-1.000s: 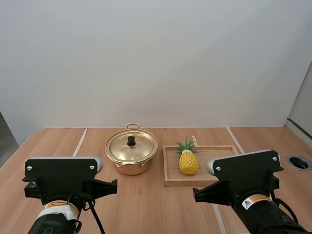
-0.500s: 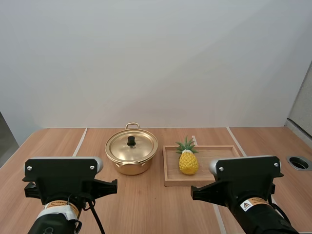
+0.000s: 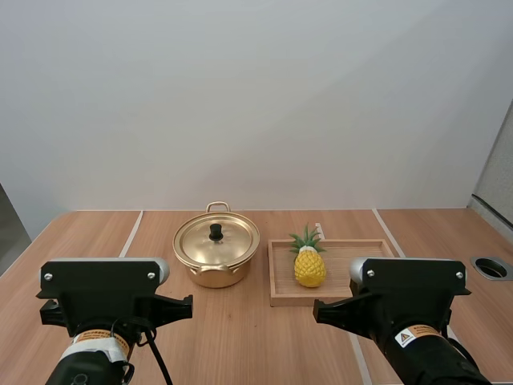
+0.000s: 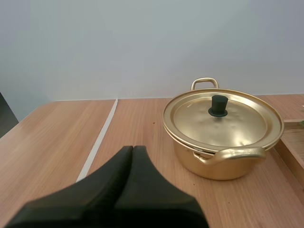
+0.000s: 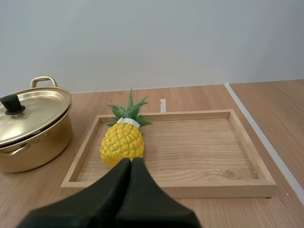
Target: Open the pot, put the grape inside, and close it
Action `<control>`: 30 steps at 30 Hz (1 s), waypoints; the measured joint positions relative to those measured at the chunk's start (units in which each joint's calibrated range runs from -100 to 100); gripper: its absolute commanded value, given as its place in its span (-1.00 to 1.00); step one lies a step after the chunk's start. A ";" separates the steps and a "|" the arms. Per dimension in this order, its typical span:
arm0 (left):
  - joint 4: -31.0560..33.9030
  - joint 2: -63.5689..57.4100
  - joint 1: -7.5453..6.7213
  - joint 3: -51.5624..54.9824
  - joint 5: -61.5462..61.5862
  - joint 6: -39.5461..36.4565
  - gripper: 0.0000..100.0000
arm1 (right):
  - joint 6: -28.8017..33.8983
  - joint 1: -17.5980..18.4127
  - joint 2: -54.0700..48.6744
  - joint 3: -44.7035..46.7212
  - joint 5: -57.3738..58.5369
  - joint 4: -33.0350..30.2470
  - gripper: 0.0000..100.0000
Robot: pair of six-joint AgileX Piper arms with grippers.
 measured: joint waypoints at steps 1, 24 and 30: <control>0.00 0.00 0.00 0.00 0.00 0.00 -1.00 | 0.00 0.00 0.00 0.00 0.00 0.00 -1.00; 0.00 0.00 0.00 0.00 0.00 0.00 -1.00 | 0.00 0.00 0.00 0.00 0.00 0.00 -1.00; 0.00 0.00 0.00 0.00 0.00 0.00 -1.00 | 0.00 0.00 0.00 0.00 0.00 0.00 -1.00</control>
